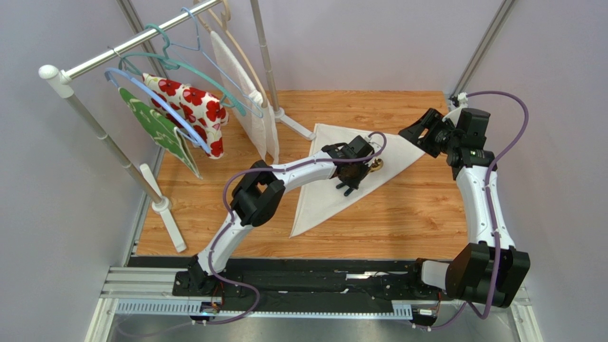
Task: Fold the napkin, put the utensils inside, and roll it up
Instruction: Place the utensil onto the napkin, then fold the napkin
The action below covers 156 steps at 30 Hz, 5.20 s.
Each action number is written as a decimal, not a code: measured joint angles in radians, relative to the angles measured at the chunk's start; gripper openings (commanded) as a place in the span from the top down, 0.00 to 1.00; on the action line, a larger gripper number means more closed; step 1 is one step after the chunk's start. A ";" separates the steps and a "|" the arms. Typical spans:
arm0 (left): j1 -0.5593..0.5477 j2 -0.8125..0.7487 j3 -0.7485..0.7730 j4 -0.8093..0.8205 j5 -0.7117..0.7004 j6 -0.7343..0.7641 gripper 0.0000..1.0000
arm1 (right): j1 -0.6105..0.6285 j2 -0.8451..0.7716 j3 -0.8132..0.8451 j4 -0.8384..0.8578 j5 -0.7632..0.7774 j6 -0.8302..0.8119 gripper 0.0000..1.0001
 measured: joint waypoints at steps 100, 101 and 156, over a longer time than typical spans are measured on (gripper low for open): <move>0.000 -0.817 -0.938 0.160 -0.105 -0.204 0.46 | -0.240 1.096 0.745 -0.045 0.230 -0.056 1.00; 0.003 -0.836 -0.938 0.150 -0.100 -0.202 0.46 | -0.240 1.096 0.745 -0.045 0.228 -0.057 1.00; 0.229 -1.234 -0.933 -0.114 -0.058 -0.046 0.46 | 0.557 0.248 -0.231 0.281 0.291 0.077 1.00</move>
